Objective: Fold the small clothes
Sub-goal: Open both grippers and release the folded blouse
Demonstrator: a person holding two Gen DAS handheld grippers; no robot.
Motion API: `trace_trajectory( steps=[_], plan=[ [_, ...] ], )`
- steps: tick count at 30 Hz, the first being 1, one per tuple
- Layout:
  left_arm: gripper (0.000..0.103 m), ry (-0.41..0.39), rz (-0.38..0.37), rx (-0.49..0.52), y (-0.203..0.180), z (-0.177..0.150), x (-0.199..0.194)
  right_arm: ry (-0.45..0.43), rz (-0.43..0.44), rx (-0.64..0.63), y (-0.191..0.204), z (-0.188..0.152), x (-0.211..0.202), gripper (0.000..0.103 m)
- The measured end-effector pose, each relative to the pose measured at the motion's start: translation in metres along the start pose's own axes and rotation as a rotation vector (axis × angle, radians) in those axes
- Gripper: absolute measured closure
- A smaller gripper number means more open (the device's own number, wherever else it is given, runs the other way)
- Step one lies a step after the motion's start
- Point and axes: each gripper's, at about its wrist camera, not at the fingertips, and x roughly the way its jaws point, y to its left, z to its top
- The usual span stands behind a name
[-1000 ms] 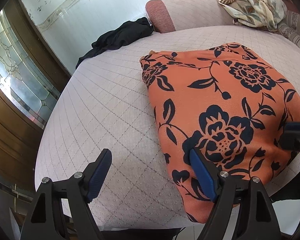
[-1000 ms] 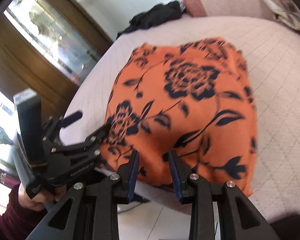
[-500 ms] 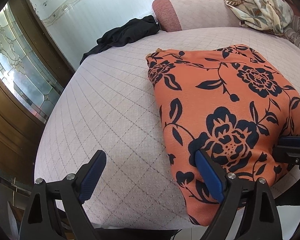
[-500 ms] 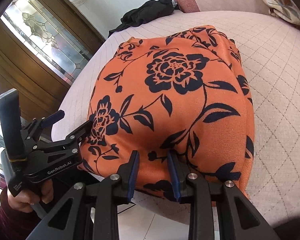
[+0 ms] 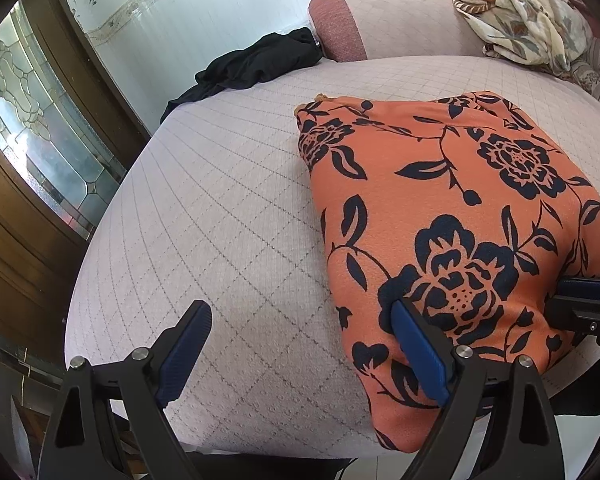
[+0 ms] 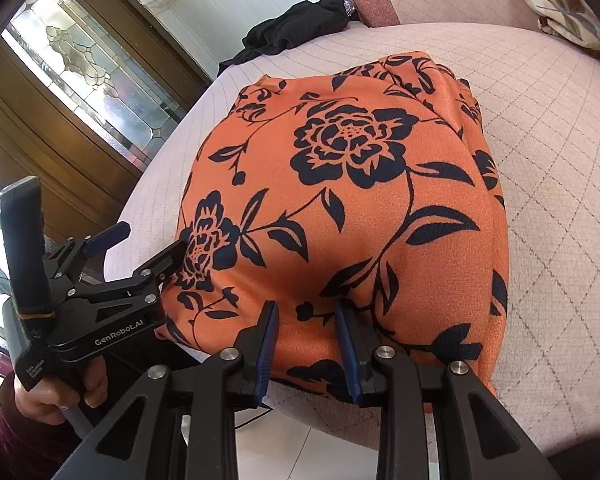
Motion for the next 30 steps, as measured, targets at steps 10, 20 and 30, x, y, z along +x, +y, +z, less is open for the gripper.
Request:
trace_trajectory(
  steps=[10,20,30],
  plan=[
    [0.012,0.022,-0.021,-0.022,0.002,0.0,-0.003,-0.048,0.007,0.013,0.006,-0.002,-0.021,0.07],
    [0.012,-0.014,-0.023,-0.007,0.0,0.005,-0.038,-0.251,-0.092,-0.003,0.015,-0.007,-0.084,0.065],
    [0.012,-0.158,-0.014,-0.067,0.011,0.028,-0.098,-0.405,-0.139,-0.015,0.029,-0.007,-0.137,0.045]
  ],
)
